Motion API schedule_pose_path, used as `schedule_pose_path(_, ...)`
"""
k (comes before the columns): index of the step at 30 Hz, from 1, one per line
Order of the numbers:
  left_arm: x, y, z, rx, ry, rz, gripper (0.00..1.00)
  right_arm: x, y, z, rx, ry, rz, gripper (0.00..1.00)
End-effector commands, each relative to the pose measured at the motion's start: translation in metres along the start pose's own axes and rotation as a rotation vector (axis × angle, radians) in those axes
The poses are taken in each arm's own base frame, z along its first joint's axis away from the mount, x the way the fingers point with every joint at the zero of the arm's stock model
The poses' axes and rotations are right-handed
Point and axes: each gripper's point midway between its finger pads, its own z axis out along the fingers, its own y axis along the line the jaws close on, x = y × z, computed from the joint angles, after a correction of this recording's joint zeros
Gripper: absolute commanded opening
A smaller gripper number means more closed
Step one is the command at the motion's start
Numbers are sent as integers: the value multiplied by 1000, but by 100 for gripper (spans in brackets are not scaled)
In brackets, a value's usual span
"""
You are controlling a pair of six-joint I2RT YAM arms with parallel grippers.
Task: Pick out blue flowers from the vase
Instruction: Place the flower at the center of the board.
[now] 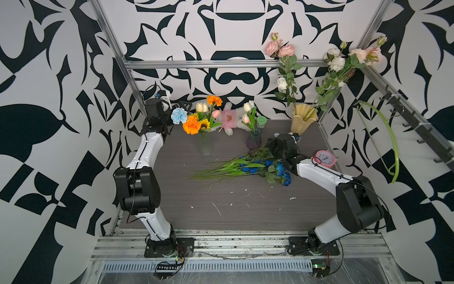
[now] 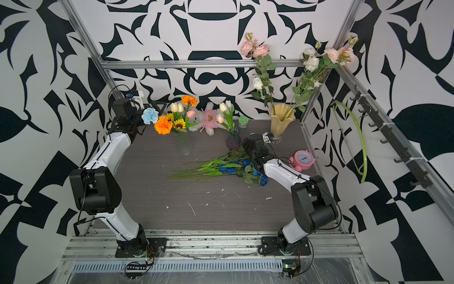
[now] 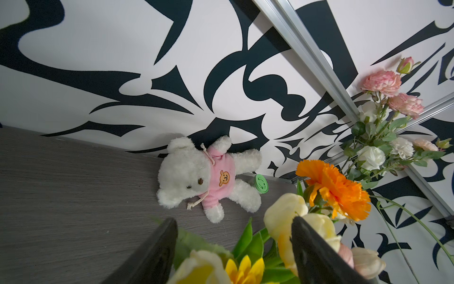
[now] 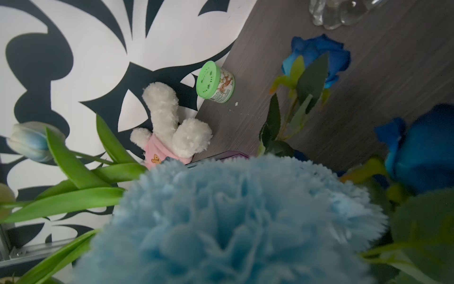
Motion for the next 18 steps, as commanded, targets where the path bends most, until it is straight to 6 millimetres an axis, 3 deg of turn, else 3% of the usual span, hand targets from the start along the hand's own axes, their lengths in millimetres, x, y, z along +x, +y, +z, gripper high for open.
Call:
schedule_pose_path(1, -3, -10, -9, 20, -3, 22, 77, -10, 17, -5, -11, -43, -31, 40)
schedule_pose_path(4, -2, -10, -9, 18, -2, 23, 77, -11, 20, -10, 6, -55, -51, 48)
schedule_pose_path(10, 0, -7, -8, 19, 1, 16, 77, -16, 27, -21, 59, -59, -127, 52)
schedule_pose_path(11, 1, -7, -8, 20, 1, 13, 77, -17, 26, -23, 73, -58, -144, 57)
schedule_pose_path(18, 2, -7, -8, 22, 1, 11, 77, -16, 18, -25, 165, -27, -222, 59)
